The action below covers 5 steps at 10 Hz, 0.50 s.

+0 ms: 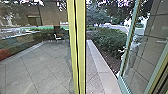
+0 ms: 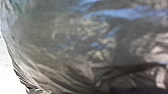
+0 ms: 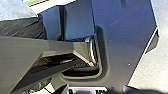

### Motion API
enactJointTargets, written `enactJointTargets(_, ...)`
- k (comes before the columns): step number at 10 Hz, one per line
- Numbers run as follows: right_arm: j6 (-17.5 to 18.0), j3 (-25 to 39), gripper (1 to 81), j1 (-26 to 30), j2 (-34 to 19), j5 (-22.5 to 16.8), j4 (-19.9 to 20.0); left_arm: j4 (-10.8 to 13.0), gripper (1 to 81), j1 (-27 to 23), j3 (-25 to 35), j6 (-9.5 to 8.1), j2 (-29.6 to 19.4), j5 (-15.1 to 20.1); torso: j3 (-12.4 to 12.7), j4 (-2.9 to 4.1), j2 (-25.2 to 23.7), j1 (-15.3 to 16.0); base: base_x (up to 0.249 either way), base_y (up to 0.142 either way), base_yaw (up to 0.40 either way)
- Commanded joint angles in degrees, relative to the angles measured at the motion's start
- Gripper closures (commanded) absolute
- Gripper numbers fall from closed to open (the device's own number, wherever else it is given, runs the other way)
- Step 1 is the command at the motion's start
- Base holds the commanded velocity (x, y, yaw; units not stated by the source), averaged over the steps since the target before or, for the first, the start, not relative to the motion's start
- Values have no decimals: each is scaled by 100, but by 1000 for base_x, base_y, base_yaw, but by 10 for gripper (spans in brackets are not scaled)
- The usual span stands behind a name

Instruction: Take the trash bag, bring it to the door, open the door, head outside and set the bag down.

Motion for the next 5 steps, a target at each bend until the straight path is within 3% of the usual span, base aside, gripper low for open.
enactJointTargets(1,-20,29,10,167,64,-407,-282,32,811,-244,8,0,-18,422,0,0,0,0,0,0,0)
enactJointTargets(5,-2,20,10,105,81,-389,-300,-21,811,-244,-18,-26,-9,396,0,0,-2,0,0,0,0)
